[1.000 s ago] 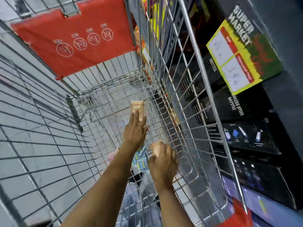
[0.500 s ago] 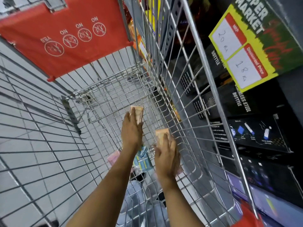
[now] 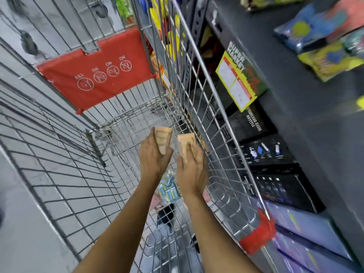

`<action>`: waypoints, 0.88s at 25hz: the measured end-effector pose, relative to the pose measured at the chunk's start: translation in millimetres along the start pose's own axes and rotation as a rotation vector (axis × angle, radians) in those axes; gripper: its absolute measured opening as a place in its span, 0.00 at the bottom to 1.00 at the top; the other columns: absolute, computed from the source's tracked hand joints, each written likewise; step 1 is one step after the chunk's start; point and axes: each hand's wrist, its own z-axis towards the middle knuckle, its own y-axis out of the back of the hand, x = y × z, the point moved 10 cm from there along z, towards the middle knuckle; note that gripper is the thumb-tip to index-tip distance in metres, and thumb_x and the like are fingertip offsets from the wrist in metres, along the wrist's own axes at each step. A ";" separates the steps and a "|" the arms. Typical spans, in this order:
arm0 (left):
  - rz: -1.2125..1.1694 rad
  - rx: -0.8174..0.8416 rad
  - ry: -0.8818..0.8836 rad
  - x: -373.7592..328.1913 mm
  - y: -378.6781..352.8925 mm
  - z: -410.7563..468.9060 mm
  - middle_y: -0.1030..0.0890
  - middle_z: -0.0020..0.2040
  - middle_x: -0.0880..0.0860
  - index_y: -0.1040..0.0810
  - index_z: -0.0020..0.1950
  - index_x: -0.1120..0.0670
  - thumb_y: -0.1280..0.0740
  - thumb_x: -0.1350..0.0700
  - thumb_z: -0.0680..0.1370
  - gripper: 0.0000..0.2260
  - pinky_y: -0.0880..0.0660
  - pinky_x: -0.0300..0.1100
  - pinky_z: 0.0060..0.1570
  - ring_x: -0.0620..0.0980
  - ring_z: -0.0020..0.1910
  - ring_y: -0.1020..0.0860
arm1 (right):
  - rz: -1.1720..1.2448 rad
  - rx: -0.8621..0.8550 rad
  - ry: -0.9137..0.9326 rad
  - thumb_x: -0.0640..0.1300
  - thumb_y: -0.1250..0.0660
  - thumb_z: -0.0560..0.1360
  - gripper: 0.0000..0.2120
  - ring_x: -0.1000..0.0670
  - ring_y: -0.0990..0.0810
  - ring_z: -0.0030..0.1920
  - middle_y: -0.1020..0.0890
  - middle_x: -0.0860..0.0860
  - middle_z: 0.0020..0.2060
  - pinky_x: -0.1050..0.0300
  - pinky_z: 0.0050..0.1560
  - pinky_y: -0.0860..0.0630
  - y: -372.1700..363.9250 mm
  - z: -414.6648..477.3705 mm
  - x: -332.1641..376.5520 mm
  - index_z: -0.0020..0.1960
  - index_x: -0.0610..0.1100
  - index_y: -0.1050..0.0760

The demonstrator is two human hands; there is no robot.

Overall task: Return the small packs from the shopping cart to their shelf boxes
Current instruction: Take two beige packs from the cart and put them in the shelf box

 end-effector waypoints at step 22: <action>-0.567 0.031 -0.575 -404.1 121.6 -151.5 0.22 0.53 0.52 0.31 0.62 0.57 0.29 0.55 0.70 0.23 0.25 0.45 0.46 0.51 0.52 0.22 | 0.009 -0.753 0.011 0.43 0.26 0.67 0.17 0.36 0.22 0.47 0.20 0.38 0.51 0.46 0.42 0.22 455.8 -71.4 -53.6 0.52 0.36 0.24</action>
